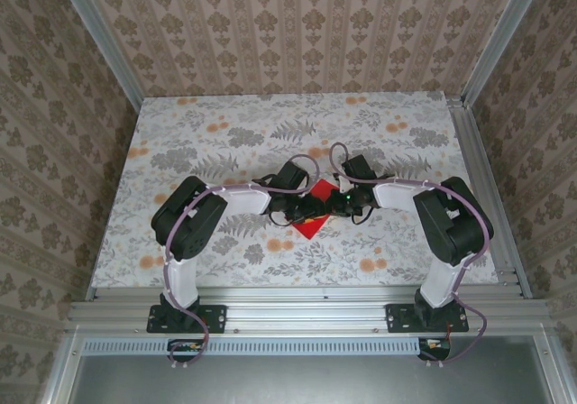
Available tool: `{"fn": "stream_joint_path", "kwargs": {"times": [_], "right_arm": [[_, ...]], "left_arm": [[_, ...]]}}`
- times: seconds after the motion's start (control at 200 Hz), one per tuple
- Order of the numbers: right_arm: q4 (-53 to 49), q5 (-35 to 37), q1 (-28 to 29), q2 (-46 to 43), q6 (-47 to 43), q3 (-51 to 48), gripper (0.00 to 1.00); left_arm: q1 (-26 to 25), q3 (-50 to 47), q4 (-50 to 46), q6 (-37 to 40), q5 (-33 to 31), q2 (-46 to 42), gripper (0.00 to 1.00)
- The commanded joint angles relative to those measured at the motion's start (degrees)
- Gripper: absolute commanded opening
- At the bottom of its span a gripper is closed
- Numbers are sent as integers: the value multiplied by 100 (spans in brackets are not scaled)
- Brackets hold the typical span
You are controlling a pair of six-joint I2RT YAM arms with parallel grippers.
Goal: Fold a paper plane with a square sheet of paper (pick it up from the middle)
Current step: Fold the triangle a second time at the center of the table.
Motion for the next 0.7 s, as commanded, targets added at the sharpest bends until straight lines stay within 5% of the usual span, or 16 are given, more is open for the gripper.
{"fn": "stream_joint_path", "kwargs": {"times": [0.0, 0.165, 0.45, 0.7], "right_arm": [[-226, 5, 27, -159, -19, -106, 11], [-265, 73, 22, -237, -25, -90, 11], [-232, 32, -162, -477, -16, -245, 10], [215, -589, -299, -858, 353, -635, 9]], "left_arm": [[44, -183, -240, 42, -586, 156, 41], [34, -238, -106, 6, -561, 127, 51], [17, -409, 232, -64, -506, -29, 53], [25, -547, 364, -99, -563, -151, 41]]}}
